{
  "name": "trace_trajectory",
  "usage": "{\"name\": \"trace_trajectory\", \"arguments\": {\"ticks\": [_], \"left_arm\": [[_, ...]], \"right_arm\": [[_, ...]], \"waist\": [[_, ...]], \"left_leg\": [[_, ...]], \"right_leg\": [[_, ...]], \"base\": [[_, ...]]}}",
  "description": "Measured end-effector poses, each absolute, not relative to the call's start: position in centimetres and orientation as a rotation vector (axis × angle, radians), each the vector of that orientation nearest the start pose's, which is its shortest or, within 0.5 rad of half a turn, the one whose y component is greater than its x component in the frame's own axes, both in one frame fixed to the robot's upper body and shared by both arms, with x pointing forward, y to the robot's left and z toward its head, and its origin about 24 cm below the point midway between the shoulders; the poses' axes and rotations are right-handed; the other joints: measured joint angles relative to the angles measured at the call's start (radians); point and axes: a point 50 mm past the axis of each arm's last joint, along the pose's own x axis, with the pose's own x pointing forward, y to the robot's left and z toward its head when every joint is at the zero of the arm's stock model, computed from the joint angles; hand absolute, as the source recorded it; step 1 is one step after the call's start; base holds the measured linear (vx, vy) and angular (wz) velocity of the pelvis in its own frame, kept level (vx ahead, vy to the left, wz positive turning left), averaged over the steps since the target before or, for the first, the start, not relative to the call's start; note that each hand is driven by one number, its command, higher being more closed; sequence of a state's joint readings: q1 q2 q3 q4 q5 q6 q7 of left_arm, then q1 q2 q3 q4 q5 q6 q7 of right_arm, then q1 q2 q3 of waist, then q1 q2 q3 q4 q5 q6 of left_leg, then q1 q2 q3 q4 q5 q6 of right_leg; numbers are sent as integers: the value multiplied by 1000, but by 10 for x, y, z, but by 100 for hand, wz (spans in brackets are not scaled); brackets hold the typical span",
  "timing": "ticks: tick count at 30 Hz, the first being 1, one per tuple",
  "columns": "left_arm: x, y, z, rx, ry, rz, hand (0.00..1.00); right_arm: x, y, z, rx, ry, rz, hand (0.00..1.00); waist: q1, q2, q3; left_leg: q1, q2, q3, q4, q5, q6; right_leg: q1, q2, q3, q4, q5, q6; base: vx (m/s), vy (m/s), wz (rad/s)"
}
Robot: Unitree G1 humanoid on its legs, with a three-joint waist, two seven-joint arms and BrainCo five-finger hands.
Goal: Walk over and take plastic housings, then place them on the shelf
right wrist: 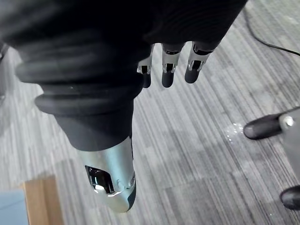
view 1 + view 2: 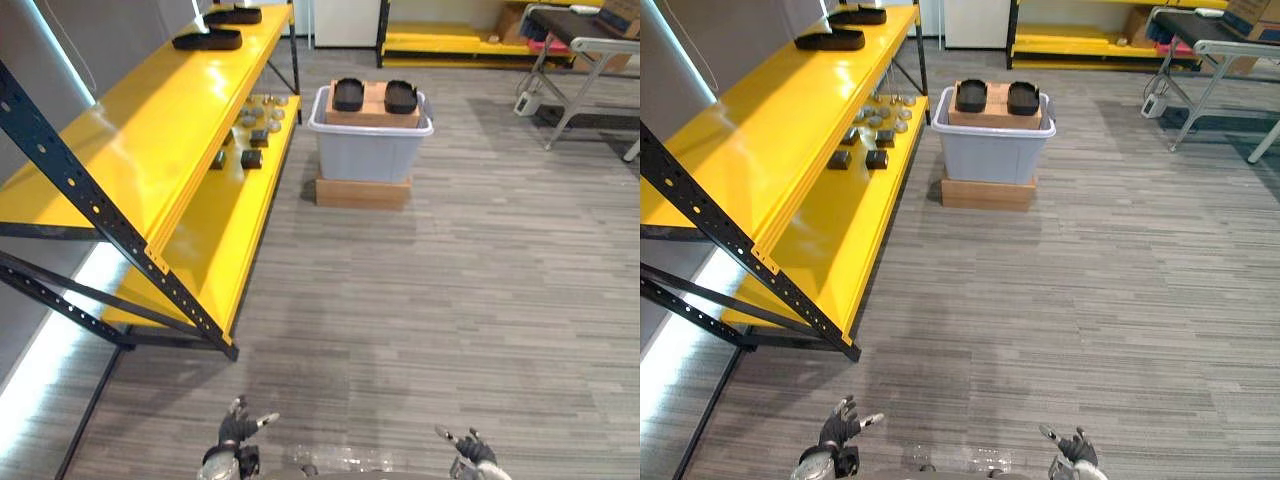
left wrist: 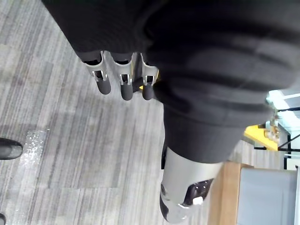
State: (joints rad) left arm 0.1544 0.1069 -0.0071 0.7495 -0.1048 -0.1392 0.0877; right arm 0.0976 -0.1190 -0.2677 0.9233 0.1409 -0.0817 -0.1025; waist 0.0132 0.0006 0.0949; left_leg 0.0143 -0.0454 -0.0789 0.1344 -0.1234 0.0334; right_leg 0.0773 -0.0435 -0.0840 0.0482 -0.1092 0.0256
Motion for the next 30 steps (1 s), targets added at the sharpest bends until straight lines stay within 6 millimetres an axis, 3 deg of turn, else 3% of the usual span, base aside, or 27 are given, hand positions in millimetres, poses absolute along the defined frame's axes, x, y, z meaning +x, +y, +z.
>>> {"name": "trace_trajectory", "arguments": {"ticks": [7,17,24,28,30], "left_arm": [[137,208,-122,97,741,194,0],[136,213,-118,81,717,237,0],[131,215,-110,75,679,260,0],[132,216,-101,63,629,281,0],[133,217,-99,66,614,282,0]], "right_arm": [[120,-262,-131,-3,868,-475,0],[135,-263,-122,-9,807,-468,0],[141,-265,-117,-4,771,-480,0],[142,-260,-117,24,758,-501,0],[144,-252,-115,47,738,-495,0]], "waist": [[0,5,4],[-2,10,36],[2,28,40],[4,25,46],[-2,18,60]], "left_leg": [[4,-2,-2,0,0,0],[-12,-4,-3,-1,-6,6],[-93,2,34,125,-101,8],[-124,-1,77,255,-209,37],[-76,-8,83,266,-243,62]], "right_leg": [[11,-10,2,-18,10,0],[-22,-10,19,-18,23,10],[-81,-2,68,31,-5,34],[-205,-14,100,340,-141,74],[-329,-41,61,646,-164,85]], "base": [[21,10,-1],[-65,3,-6],[-25,45,-22],[128,78,-27],[201,58,-8]]}}
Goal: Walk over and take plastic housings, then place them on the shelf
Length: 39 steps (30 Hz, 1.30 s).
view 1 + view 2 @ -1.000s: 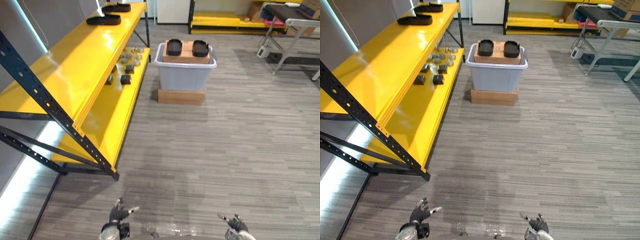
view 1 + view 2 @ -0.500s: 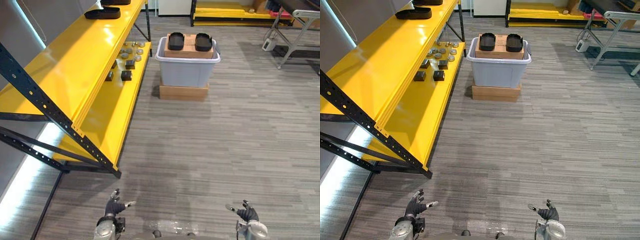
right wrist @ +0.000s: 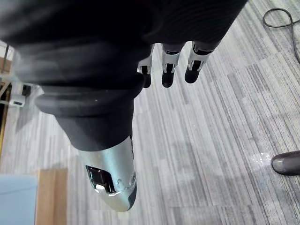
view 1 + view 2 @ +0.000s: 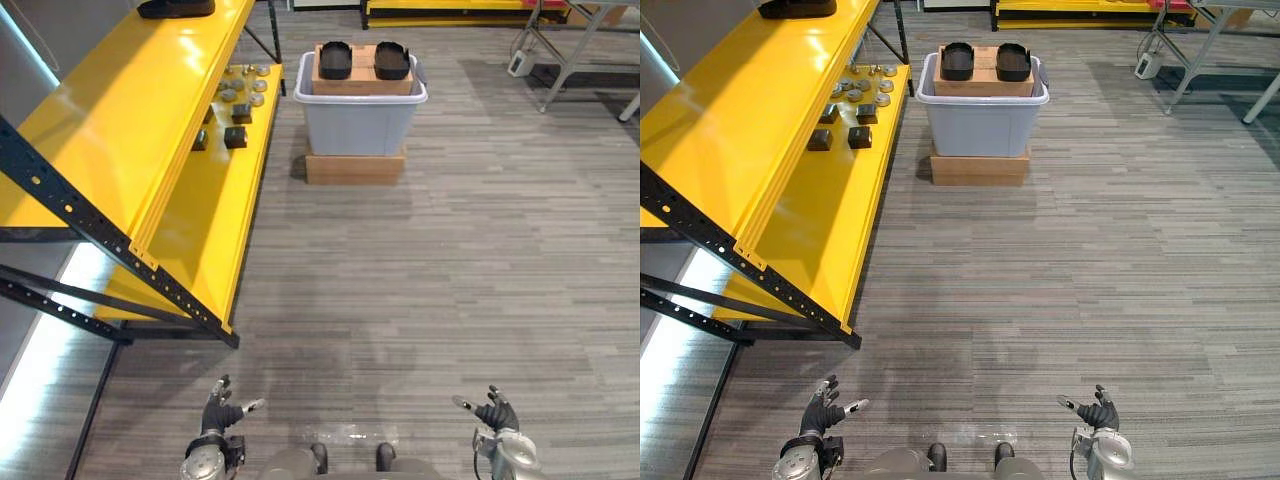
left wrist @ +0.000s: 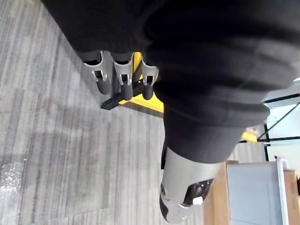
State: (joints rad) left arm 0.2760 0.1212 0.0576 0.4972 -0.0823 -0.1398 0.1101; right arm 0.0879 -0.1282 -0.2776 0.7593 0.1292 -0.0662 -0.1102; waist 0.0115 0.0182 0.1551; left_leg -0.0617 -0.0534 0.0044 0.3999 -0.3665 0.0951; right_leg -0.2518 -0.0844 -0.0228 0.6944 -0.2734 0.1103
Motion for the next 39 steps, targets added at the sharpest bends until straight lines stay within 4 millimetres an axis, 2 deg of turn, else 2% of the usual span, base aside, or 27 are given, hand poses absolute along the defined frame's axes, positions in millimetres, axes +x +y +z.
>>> {"name": "trace_trajectory", "arguments": {"ticks": [2,4,7,8,9,10,11,12,13,15,16,17,19,21,23,25,26,28,29,30,31,32,35,36,37,38,39], "left_arm": [[133,217,-98,63,613,285,0],[133,217,-98,62,614,284,0],[146,213,-94,48,581,279,0],[153,211,-92,40,561,275,0],[156,216,-90,58,553,281,0],[155,217,-90,64,555,290,0],[158,209,-92,41,556,288,0],[168,207,-87,34,525,278,0],[170,206,-86,32,517,278,0],[167,207,-88,25,530,287,0],[165,208,-89,24,534,294,0],[162,213,-90,23,544,312,0],[160,215,-91,22,549,323,0],[159,214,-91,17,548,323,0],[157,214,-92,7,553,328,0],[157,212,-92,-2,552,330,0],[155,207,-94,-18,561,332,0],[152,206,-96,-24,571,336,0],[149,206,-97,-28,581,340,0],[152,204,-96,-34,573,338,0],[153,202,-96,-38,571,335,0],[153,201,-97,-41,573,335,0],[150,204,-97,-26,583,329,0],[151,204,-97,-22,580,325,0],[152,204,-96,-21,576,325,0],[152,204,-95,-24,572,327,0],[153,204,-95,-25,569,328,0]], "right_arm": [[140,-250,-117,56,752,-495,0],[145,-250,-115,61,738,-494,0],[163,-253,-107,59,688,-485,0],[169,-255,-103,51,670,-481,0],[171,-255,-102,38,666,-472,0],[171,-257,-101,30,664,-470,0],[175,-266,-96,4,650,-480,0],[186,-267,-89,2,609,-485,0],[190,-266,-88,3,600,-482,0],[197,-261,-83,-11,575,-448,0],[198,-258,-84,-12,577,-435,0],[200,-249,-85,-11,579,-407,0],[200,-241,-88,-8,583,-383,0],[206,-239,-86,-3,569,-379,0],[216,-239,-82,2,556,-377,0],[218,-240,-82,6,554,-384,0],[215,-245,-84,15,565,-408,0],[211,-244,-87,17,588,-417,0],[209,-241,-89,19,595,-414,0],[207,-240,-91,20,601,-415,0],[206,-240,-91,19,604,-418,0],[203,-239,-93,30,611,-423,0],[187,-234,-102,48,648,-431,0],[184,-233,-104,51,656,-429,0],[178,-231,-106,59,666,-425,0],[175,-228,-107,67,671,-420,0],[173,-226,-108,72,674,-419,0]], "waist": [[2,-1,7],[1,-12,7],[-8,23,27],[-13,29,38],[-20,18,39],[-30,3,36],[-40,53,36],[-53,58,39],[-51,58,39],[-47,56,41],[-48,54,42],[-39,53,47],[-7,37,60],[23,20,67],[40,13,80],[58,8,91],[62,23,92],[70,26,89],[82,13,81],[85,-10,74],[85,-10,74],[87,-13,75],[80,-24,74],[78,-23,74],[71,-22,73],[57,-22,73],[56,-22,73]], "left_leg": [[62,0,-1,-4,-32,1],[109,8,-10,-21,-59,-4],[170,91,-34,-79,-87,-43],[210,123,-40,-108,-79,-73],[242,123,-67,-123,-68,-102],[266,122,-87,-119,-70,-109],[285,164,-119,-95,-68,-130],[258,173,-133,-47,8,-206],[255,170,-139,-30,60,-208],[177,159,-146,224,332,-180],[138,167,-144,334,331,-178],[48,198,-119,571,283,-149],[-75,230,-61,791,201,-95],[-210,197,-19,805,130,-76],[-341,119,0,589,86,-82],[-377,60,7,251,113,-111],[-372,44,19,-40,208,-128],[-357,34,26,-122,352,-99],[-345,16,34,-113,423,-28],[-345,-3,53,-83,386,-9],[-344,-6,60,-68,366,-2],[-320,-9,74,-40,315,11],[-183,-39,66,13,191,34],[-152,-44,60,19,172,38],[-88,-47,41,15,145,40],[-29,-38,19,-9,127,39],[0,-33,11,-24,118,39]], "right_leg": [[-39,-33,-81,100,-38,-24],[-93,-52,-150,80,-56,-41],[-244,17,-205,-100,12,-56],[-277,55,-206,-232,110,-69],[-285,64,-190,-382,238,-87],[-281,63,-189,-417,338,-117],[-291,85,-214,-332,393,-194],[-316,78,-227,-251,321,-213],[-311,81,-234,-233,294,-222],[-168,113,-244,-293,208,-241],[-114,135,-235,-342,196,-240],[0,181,-222,-435,195,-244],[156,224,-193,-538,190,-255],[258,228,-152,-612,188,-259],[331,212,-105,-669,171,-261],[382,186,-79,-692,140,-239],[428,185,-67,-709,108,-222],[472,177,-44,-714,68,-189],[494,153,-31,-698,41,-155],[470,121,-28,-635,18,-125],[451,115,-27,-584,13,-117],[409,98,-29,-437,-2,-88],[241,29,-33,150,40,58],[206,14,-39,248,36,48],[140,-23,-74,369,16,7],[84,-49,-116,393,-8,-36],[54,-57,-128,381,-19,-51]], "base": [[369,27,5],[450,-21,9],[556,-95,19],[652,-174,29],[676,-203,37],[704,-245,32],[699,-261,30],[695,-258,15],[702,-283,8],[711,-281,-4],[689,-251,-11],[531,-184,-14],[683,-222,-32],[502,-125,-41],[492,-7,-51],[488,46,-43],[465,92,-30],[510,116,-37],[610,136,-32],[625,131,-21],[610,138,-16],[687,168,-13],[562,130,2],[641,109,21],[478,61,33],[457,48,32],[423,22,33]]}}
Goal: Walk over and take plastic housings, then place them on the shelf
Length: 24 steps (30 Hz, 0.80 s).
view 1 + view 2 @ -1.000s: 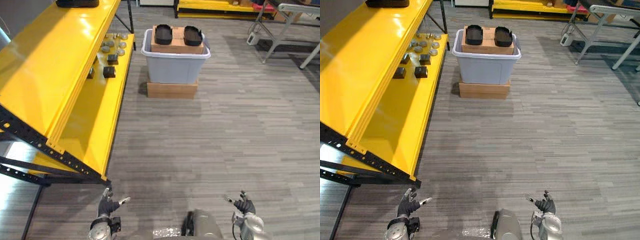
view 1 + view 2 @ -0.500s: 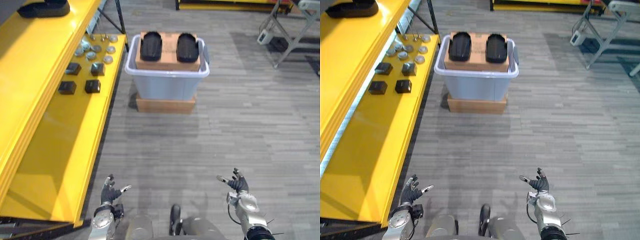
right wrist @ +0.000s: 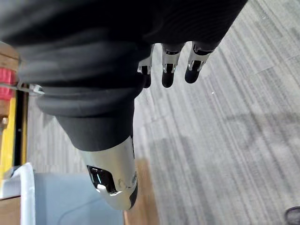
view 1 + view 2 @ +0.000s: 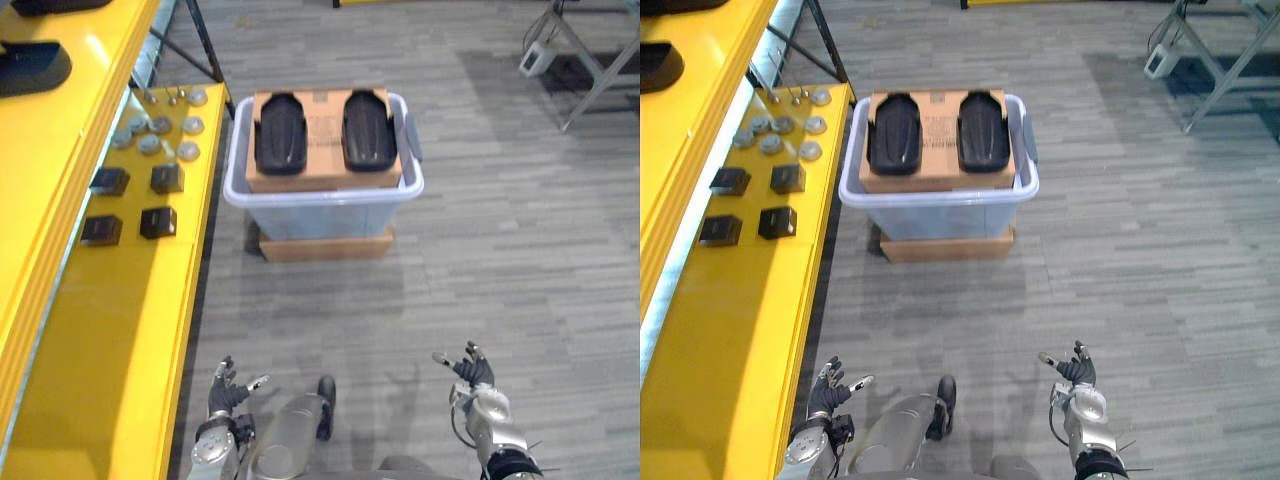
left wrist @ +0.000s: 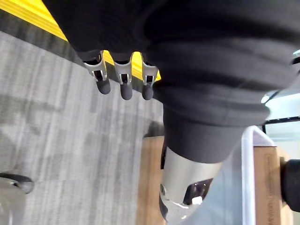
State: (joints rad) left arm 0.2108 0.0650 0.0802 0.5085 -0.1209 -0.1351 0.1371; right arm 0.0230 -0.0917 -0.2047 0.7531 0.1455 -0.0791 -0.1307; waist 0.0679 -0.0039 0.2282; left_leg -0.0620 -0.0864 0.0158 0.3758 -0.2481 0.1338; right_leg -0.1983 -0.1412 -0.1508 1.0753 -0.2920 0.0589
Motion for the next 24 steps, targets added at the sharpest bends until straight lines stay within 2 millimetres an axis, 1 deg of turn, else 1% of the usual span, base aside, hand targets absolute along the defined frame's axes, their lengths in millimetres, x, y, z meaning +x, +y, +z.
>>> {"name": "trace_trajectory", "arguments": {"ticks": [1,2,3,4,5,6,7,8,9,10,11,12,13,14,15,16,17,18,19,20,21,22,23,24], "left_arm": [[154,204,-94,-29,562,328,0],[156,204,-93,-31,557,325,0],[157,203,-93,-32,556,322,0],[157,203,-93,-30,560,322,0],[157,204,-94,-26,562,323,0],[156,206,-95,-18,569,324,0],[153,209,-97,-8,583,326,0],[150,207,-101,-13,606,329,0],[149,206,-102,-13,611,330,0],[148,205,-103,-15,615,331,0],[151,201,-102,-30,610,330,0],[152,196,-102,-48,607,326,0],[150,194,-103,-54,610,324,0],[149,192,-104,-57,616,312,0],[148,192,-105,-54,619,304,0],[149,191,-104,-54,617,299,0],[151,189,-104,-53,614,288,0],[151,188,-104,-53,616,287,0],[151,188,-105,-52,620,285,0],[153,186,-105,-51,621,275,0],[153,183,-107,-52,631,266,0],[152,182,-108,-54,638,266,0],[150,187,-110,-36,652,271,0],[150,192,-110,-22,651,273,0]], "right_arm": [[172,-222,-108,79,671,-414,0],[169,-221,-109,79,674,-409,0],[165,-219,-112,81,689,-406,0],[163,-218,-114,83,703,-407,0],[162,-218,-115,83,709,-407,0],[161,-217,-117,83,721,-407,0],[156,-217,-120,83,745,-409,0],[155,-220,-121,74,758,-412,0],[157,-221,-121,72,756,-411,0],[162,-220,-119,73,743,-407,0],[166,-219,-116,73,726,-400,0],[167,-217,-114,66,709,-386,0],[168,-215,-113,63,702,-375,0],[171,-211,-111,67,685,-362,0],[177,-209,-108,83,661,-362,0],[179,-209,-107,86,651,-364,0],[182,-211,-105,90,643,-373,0],[181,-214,-106,96,647,-390,0],[180,-216,-107,100,654,-402,0],[175,-219,-110,100,675,-418,0],[166,-230,-114,85,701,-451,0],[161,-234,-116,74,717,-459,0],[154,-233,-120,84,750,-472,0],[151,-231,-122,91,761,-473,0]], "waist": [[-2,-2,-1],[-3,-3,-2],[-5,-5,-5],[-7,-8,-9],[-8,-12,-11],[-10,-29,-25],[-29,-28,-43],[-35,-16,-65],[-26,6,-79],[-27,11,-78],[-34,21,-75],[-36,35,-71],[-31,37,-70],[-22,36,-66],[-22,39,-69],[-24,32,-66],[-23,27,-60],[-24,27,-58],[-26,24,-55],[-28,42,-59],[-28,67,-59],[-28,86,-63],[-29,74,-67],[-33,53,-69]], "left_leg": [[48,12,-21,-25,-18,-6],[75,21,-40,-35,-32,-13],[109,36,-57,-52,-45,-24],[139,44,-75,-73,-54,-40],[147,44,-84,-85,-60,-51],[164,44,-101,-97,-70,-68],[180,50,-139,-101,-85,-94],[188,75,-166,-101,-97,-113],[179,104,-174,-82,-90,-129],[171,110,-173,-53,-82,-146],[131,120,-150,66,-62,-182],[66,134,-112,273,-14,-207],[29,152,-93,376,22,-204],[-31,191,-52,511,-2,-188],[-81,209,-28,546,-35,-186],[-102,213,-19,526,-50,-189],[-139,214,-13,440,-68,-196],[-146,210,-22,306,-66,-204],[-147,208,-34,226,-60,-213],[-140,209,-64,78,-24,-239],[-132,213,-93,-19,69,-238],[-133,219,-102,-27,139,-233],[-117,199,-91,-30,132,-218],[-107,175,-87,-47,132,-216]], "right_leg": [[-58,-2,-29,-60,-11,-15],[-93,-1,-42,-139,-12,-14],[-120,9,-42,-307,-4,-3],[-120,37,-28,-526,37,12],[-117,50,-7,-635,78,14],[-118,62,25,-753,179,7],[-100,76,47,-790,304,-6],[-99,89,32,-789,325,-50],[-83,108,7,-789,306,-76],[-73,112,-7,-787,290,-79],[-33,116,-36,-796,265,-89],[38,131,-54,-827,245,-98],[76,140,-53,-844,238,-105],[135,158,-42,-875,228,-120],[174,160,-38,-905,225,-123],[188,157,-34,-916,225,-123],[211,147,-23,-937,225,-123],[225,135,-15,-944,218,-110],[230,130,-14,-945,213,-102],[241,127,-13,-943,200,-81],[246,135,-12,-935,182,-57],[249,140,-9,-927,170,-46],[251,111,5,-902,151,-26],[247,85,12,-894,138,-13]], "base": [[331,-5,31],[506,-68,44],[435,-96,50],[521,-151,47],[334,-127,47],[431,-193,70],[489,-252,85],[618,-301,70],[527,-258,36],[476,-252,37],[438,-254,56],[419,-229,50],[383,-157,13],[347,-105,-19],[377,-110,-21],[326,-73,-17],[282,-20,-17],[175,15,-17],[191,105,-12],[171,167,-8],[194,213,-11],[140,209,-14],[107,164,-6],[145,183,-3]]}}
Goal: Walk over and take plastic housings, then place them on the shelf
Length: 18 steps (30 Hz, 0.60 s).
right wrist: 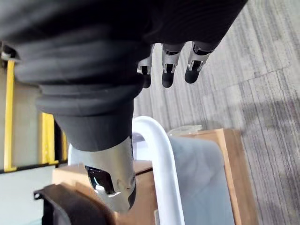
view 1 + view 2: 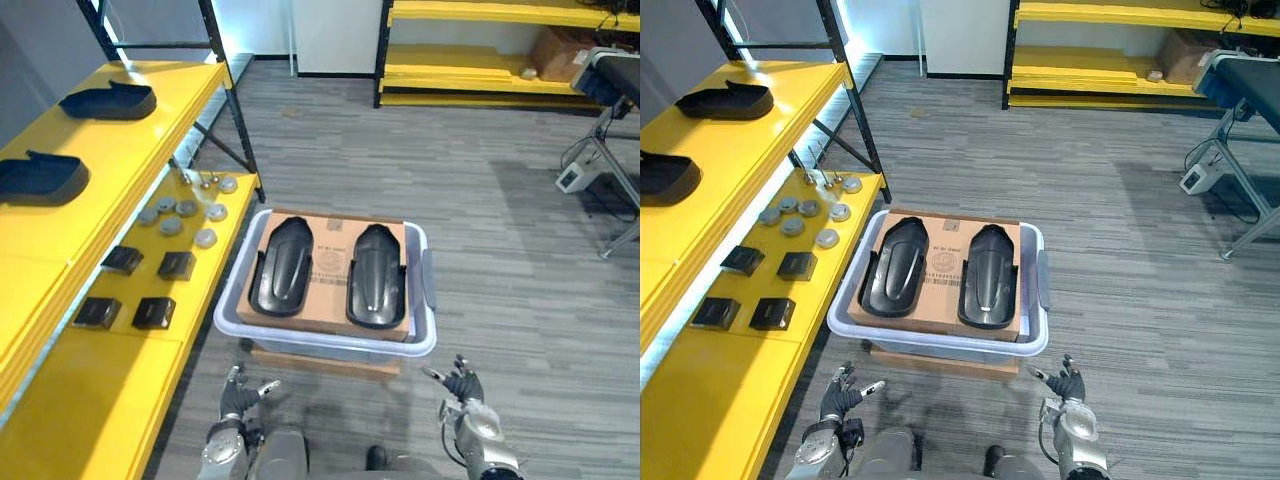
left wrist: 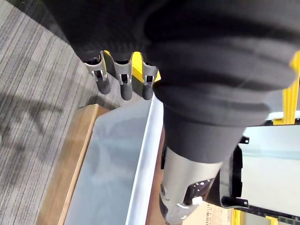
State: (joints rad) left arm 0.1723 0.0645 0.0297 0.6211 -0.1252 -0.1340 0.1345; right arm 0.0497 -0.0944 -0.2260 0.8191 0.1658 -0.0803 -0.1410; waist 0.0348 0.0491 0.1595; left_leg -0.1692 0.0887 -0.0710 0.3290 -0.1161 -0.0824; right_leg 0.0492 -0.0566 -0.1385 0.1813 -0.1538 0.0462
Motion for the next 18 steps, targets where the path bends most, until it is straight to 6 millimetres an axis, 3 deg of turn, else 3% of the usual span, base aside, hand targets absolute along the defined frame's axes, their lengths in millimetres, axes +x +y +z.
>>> {"name": "trace_trajectory", "arguments": {"ticks": [3,10,15,18], "left_arm": [[151,202,-108,13,645,276,0],[144,220,-109,62,668,298,0],[133,222,-112,65,693,307,0],[128,221,-114,71,708,302,0]], "right_arm": [[149,-228,-124,101,768,-476,0],[161,-239,-115,117,712,-529,0],[184,-266,-74,72,501,-586,0],[196,-268,-50,58,370,-581,0]], "waist": [[0,-41,-5],[5,-56,-16],[-15,-69,-25],[-20,-81,-33]], "left_leg": [[11,-44,36,-16,-4,29],[45,-81,75,-77,2,63],[67,-89,89,-142,26,77],[76,-88,99,-192,54,78]], "right_leg": [[-2,-51,10,-5,-10,28],[15,-83,39,-73,14,61],[11,-89,61,-104,31,64],[-1,-88,69,-116,46,63]], "base": [[149,151,-7],[85,65,-12],[26,16,-9],[5,1,-12]]}}
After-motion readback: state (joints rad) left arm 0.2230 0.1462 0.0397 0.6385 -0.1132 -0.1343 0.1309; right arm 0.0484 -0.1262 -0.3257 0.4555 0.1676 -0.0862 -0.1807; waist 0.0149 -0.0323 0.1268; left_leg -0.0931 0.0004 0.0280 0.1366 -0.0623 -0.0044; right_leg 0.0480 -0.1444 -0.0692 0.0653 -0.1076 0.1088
